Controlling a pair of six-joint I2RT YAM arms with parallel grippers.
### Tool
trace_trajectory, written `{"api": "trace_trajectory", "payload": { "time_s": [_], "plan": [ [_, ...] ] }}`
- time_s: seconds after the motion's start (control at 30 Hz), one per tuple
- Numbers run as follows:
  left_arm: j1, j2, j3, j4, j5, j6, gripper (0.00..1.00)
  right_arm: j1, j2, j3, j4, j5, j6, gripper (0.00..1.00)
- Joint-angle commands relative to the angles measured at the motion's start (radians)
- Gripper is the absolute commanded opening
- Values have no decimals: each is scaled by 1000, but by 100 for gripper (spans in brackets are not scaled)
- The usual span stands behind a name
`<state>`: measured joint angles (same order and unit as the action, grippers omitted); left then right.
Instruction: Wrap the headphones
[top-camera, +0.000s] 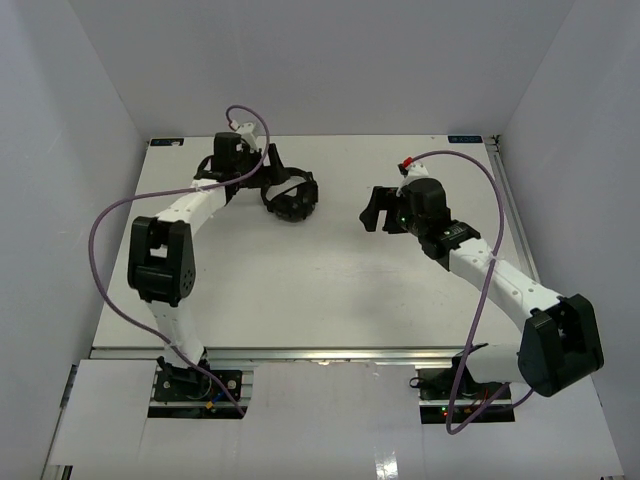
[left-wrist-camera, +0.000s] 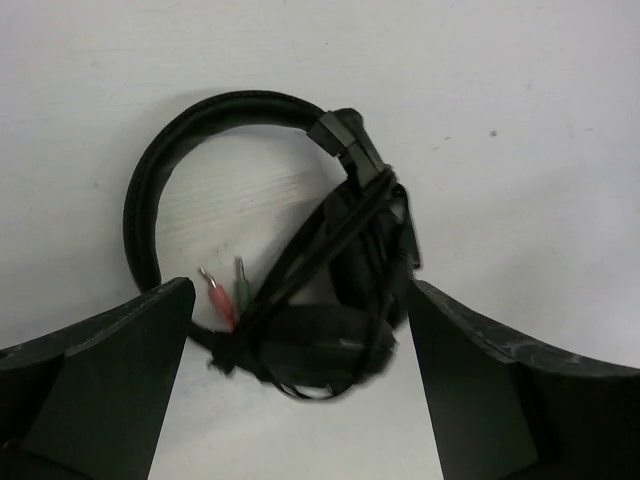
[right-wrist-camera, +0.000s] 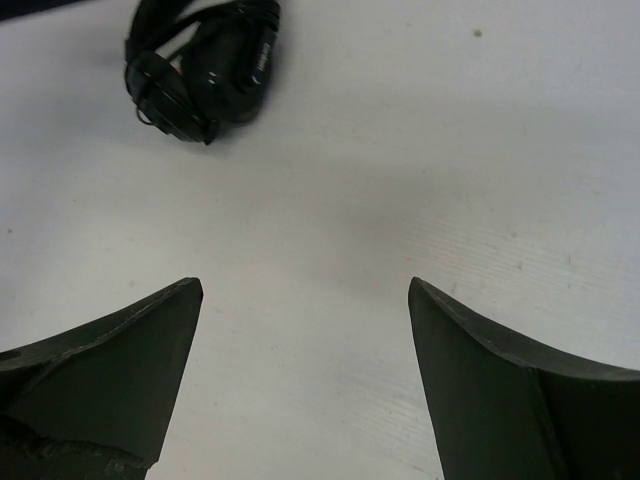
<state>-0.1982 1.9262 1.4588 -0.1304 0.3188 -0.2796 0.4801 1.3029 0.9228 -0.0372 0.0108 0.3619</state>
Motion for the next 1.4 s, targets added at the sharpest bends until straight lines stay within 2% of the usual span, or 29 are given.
{"api": "trace_trajectory", "payload": {
  "time_s": [0.0,0.1,0.23,0.43,0.57,0.67,0.8,1.37],
  "plan": [
    [-33,-309,-39,-72,-151,-112,98,8,-9,126,-111,65,50,90],
    [-120,-447,-158,-92,-283,-102,98,13,-23,174,-173,-5,33,90],
    [-247,-591,-332,-67,-300,-151,98,23,-58,176,-252,-74,10,90],
    [-316,-840,-584,34,-199,-182,98,48,-186,18,-236,-95,-33,90],
    [-342,-1078,-768,48,-226,-162,98,78,-286,-103,-184,-57,-79,90],
    [-390,-1171,-865,96,-264,-171,98,104,-327,-167,-141,-79,-65,90],
    [-407,-1249,-955,152,-354,-165,98,141,-365,-164,-139,-55,-79,90],
    [-409,-1231,-953,156,-323,-157,98,144,-467,-199,-124,-24,-100,90]
  ]
}}
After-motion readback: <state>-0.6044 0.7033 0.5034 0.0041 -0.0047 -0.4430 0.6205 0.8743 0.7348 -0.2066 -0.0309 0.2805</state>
